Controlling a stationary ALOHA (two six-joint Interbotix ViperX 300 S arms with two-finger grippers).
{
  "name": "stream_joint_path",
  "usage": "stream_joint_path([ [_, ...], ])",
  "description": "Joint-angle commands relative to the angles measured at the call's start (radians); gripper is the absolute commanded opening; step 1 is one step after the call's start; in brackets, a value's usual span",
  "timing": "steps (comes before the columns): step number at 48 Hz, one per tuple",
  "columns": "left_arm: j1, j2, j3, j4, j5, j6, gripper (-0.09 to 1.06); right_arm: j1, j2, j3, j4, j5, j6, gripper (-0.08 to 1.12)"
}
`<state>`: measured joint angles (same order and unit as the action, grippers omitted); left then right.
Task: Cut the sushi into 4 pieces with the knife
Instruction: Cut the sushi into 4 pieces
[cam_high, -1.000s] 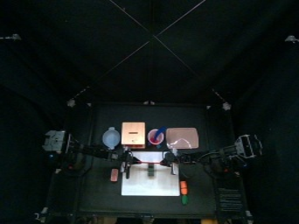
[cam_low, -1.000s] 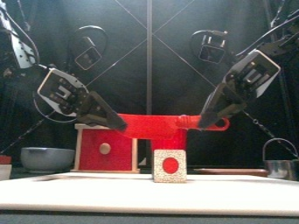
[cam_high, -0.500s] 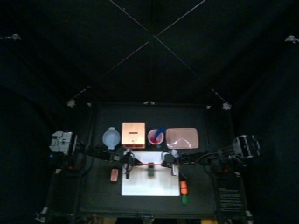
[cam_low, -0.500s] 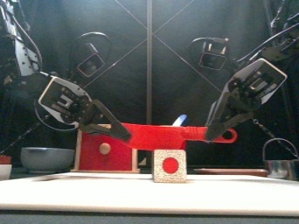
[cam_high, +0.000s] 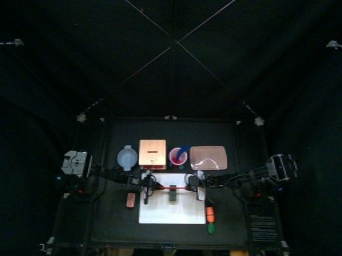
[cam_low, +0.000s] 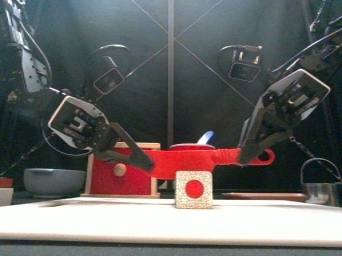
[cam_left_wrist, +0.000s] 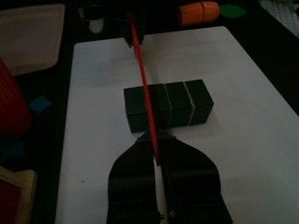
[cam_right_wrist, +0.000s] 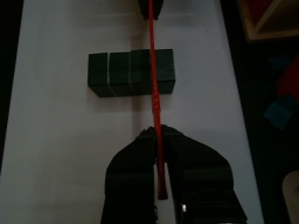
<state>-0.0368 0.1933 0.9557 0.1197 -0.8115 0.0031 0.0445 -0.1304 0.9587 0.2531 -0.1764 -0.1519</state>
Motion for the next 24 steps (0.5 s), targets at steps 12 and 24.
stream_joint_path([
  [12, -0.005, 0.034, -0.052, -0.015, -0.021, 0.002, 0.21, -0.015, 0.014, -0.021, 0.006, -0.012, -0.003, 0.07],
  [24, -0.005, 0.107, -0.063, -0.058, -0.018, 0.003, 0.21, -0.017, 0.127, -0.043, 0.031, -0.012, -0.003, 0.07],
])
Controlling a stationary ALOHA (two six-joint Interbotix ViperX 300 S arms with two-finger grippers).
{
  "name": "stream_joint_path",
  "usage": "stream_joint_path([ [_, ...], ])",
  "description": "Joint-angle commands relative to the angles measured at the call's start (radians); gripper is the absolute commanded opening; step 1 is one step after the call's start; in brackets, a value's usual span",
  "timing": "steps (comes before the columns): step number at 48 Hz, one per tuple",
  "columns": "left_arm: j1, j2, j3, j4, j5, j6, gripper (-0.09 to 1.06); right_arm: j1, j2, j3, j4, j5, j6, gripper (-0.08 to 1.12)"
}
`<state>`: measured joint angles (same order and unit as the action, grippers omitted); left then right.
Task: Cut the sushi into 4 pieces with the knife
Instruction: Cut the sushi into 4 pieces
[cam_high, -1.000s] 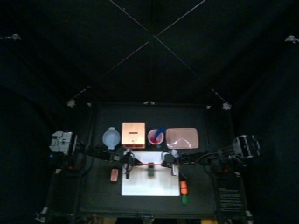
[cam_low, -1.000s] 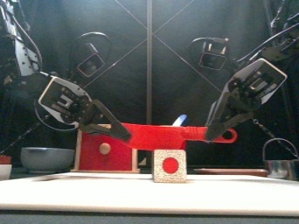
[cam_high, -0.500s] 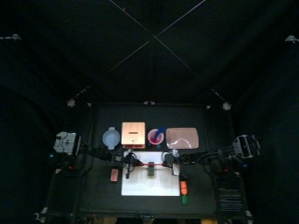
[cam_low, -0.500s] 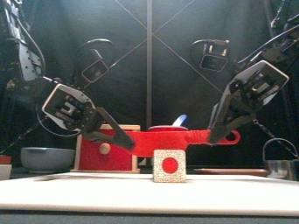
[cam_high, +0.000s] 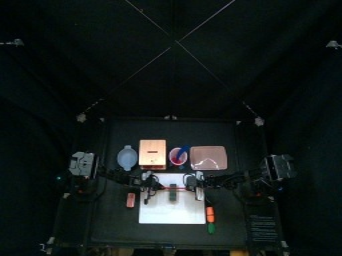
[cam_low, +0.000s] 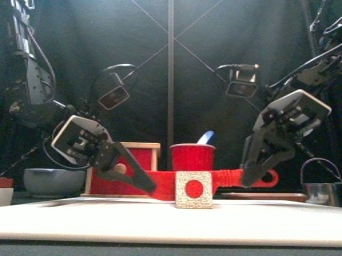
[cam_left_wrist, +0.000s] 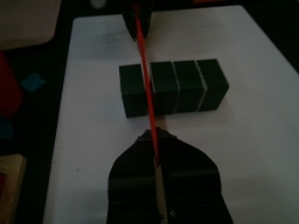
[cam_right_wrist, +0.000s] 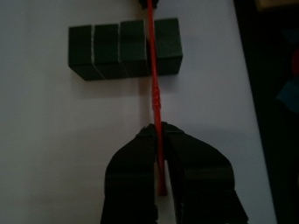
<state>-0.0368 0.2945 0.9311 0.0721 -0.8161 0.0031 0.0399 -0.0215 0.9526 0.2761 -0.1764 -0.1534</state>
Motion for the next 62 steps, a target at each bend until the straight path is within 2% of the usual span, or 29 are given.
stream_joint_path([
  [1, -0.005, 0.009, -0.04, -0.014, -0.012, 0.003, 0.21, -0.014, 0.026, -0.04, 0.009, -0.012, -0.002, 0.07],
  [13, 0.006, 0.017, -0.041, -0.028, -0.002, 0.006, 0.21, -0.049, 0.034, -0.049, 0.003, -0.012, -0.002, 0.07],
  [28, 0.052, 0.008, -0.046, -0.014, 0.014, 0.006, 0.21, -0.118, 0.0, -0.051, -0.017, -0.011, -0.003, 0.07],
  [33, 0.054, -0.002, -0.044, -0.005, 0.014, 0.006, 0.21, -0.112, -0.005, -0.052, -0.017, -0.011, -0.002, 0.07],
  [40, 0.046, -0.041, -0.038, 0.015, 0.014, 0.006, 0.21, -0.103, -0.044, -0.052, -0.015, 0.02, -0.002, 0.07],
  [47, 0.043, -0.112, -0.025, 0.035, 0.018, 0.006, 0.21, -0.061, -0.104, -0.049, -0.015, 0.049, -0.002, 0.07],
  [53, 0.005, -0.179, -0.009, 0.049, 0.023, 0.006, 0.21, -0.029, -0.16, -0.046, -0.012, 0.052, -0.002, 0.07],
  [62, -0.014, -0.201, 0.009, 0.052, 0.025, 0.005, 0.21, -0.011, -0.195, -0.032, -0.009, 0.043, -0.002, 0.07],
])
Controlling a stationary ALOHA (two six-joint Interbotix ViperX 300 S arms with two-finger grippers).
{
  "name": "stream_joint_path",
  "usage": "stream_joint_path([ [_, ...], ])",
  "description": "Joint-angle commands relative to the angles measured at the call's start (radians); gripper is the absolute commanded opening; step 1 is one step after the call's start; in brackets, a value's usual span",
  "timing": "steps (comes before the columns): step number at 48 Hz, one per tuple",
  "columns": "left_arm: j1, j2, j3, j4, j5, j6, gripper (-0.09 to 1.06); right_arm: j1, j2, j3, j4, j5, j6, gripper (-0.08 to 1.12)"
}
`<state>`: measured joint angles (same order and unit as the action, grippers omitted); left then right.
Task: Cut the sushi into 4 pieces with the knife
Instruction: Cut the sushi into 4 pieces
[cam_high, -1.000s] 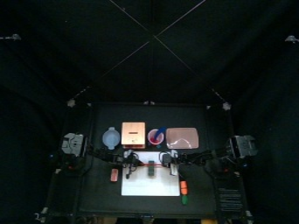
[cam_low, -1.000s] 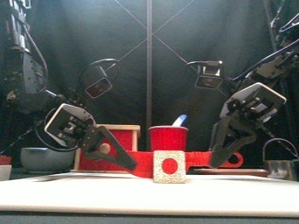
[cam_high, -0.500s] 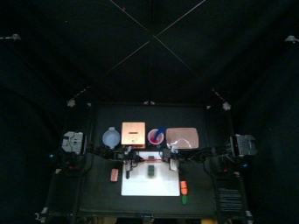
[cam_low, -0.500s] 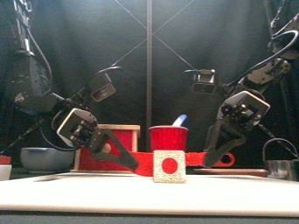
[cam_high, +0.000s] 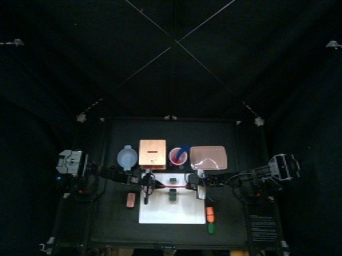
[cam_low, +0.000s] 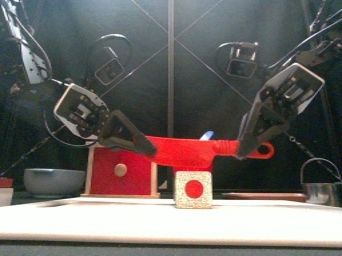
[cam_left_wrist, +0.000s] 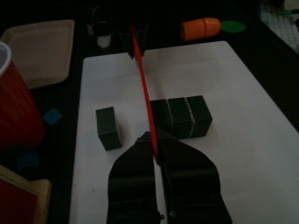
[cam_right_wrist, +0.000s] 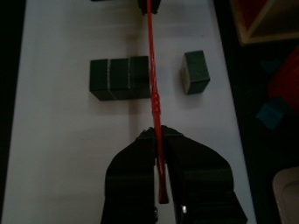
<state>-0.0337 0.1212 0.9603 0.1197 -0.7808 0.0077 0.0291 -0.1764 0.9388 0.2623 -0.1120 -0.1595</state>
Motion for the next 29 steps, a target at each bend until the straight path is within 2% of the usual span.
stream_joint_path([
  [1, -0.02, -0.028, -0.018, 0.003, -0.011, 0.0, 0.21, 0.002, -0.038, -0.017, 0.005, -0.023, 0.005, 0.07],
  [8, -0.037, 0.0, -0.023, 0.002, -0.011, 0.0, 0.21, 0.015, -0.025, -0.009, 0.011, -0.028, 0.005, 0.07],
  [29, -0.048, 0.066, -0.044, 0.0, -0.011, -0.002, 0.21, 0.034, 0.021, -0.009, 0.034, -0.038, 0.006, 0.07],
])
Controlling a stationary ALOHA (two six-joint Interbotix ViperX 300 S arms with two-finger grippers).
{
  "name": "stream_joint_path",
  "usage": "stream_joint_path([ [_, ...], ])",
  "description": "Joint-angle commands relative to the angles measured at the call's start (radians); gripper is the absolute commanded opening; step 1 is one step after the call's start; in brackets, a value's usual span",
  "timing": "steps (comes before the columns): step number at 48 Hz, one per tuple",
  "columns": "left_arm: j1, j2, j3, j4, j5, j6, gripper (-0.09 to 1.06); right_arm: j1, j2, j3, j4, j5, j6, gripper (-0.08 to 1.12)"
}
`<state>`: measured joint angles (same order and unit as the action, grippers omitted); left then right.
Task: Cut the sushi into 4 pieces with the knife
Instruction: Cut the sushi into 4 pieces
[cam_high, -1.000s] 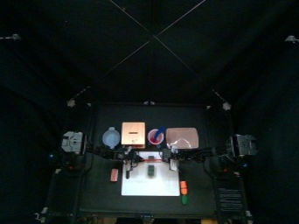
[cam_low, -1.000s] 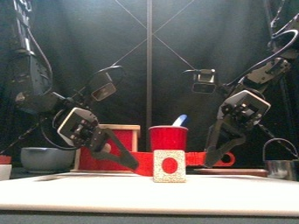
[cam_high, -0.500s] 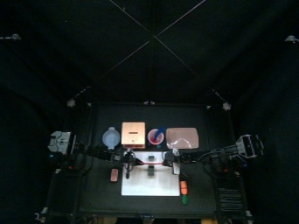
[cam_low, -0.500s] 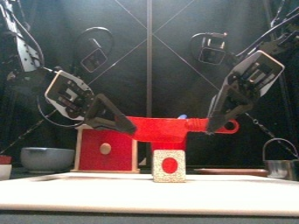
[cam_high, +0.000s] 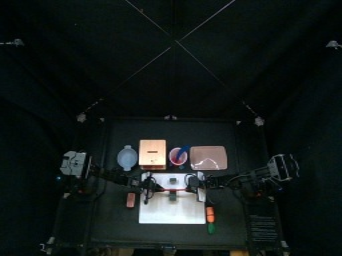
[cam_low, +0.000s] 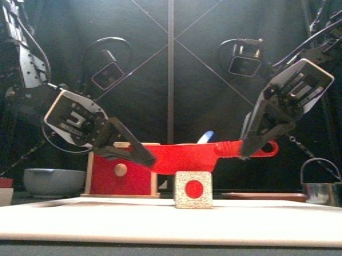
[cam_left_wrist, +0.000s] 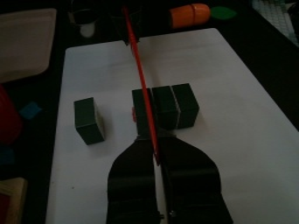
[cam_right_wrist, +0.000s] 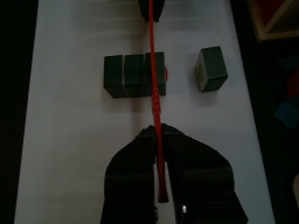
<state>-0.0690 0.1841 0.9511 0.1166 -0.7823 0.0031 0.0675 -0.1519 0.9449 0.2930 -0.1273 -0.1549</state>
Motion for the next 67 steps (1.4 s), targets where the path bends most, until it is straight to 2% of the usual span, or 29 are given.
stream_joint_path([
  [1, -0.012, 0.005, -0.037, 0.003, -0.009, 0.003, 0.21, -0.005, 0.0, -0.015, 0.005, -0.023, 0.002, 0.07],
  [29, -0.032, 0.058, -0.057, 0.003, -0.002, -0.002, 0.21, 0.018, 0.072, -0.037, 0.023, -0.023, 0.0, 0.07],
  [38, -0.037, 0.075, -0.066, 0.002, 0.049, -0.003, 0.21, 0.021, 0.098, -0.04, 0.026, -0.023, 0.002, 0.07],
  [47, -0.04, 0.121, -0.081, 0.002, 0.101, -0.005, 0.21, 0.029, 0.147, -0.052, 0.031, -0.023, 0.002, 0.07],
  [58, -0.041, 0.158, -0.107, 0.002, 0.137, 0.002, 0.21, 0.025, 0.178, -0.061, 0.031, -0.023, 0.002, 0.07],
  [67, -0.023, 0.146, -0.118, 0.003, 0.16, 0.006, 0.21, -0.002, 0.17, -0.06, 0.026, -0.023, 0.0, 0.07],
])
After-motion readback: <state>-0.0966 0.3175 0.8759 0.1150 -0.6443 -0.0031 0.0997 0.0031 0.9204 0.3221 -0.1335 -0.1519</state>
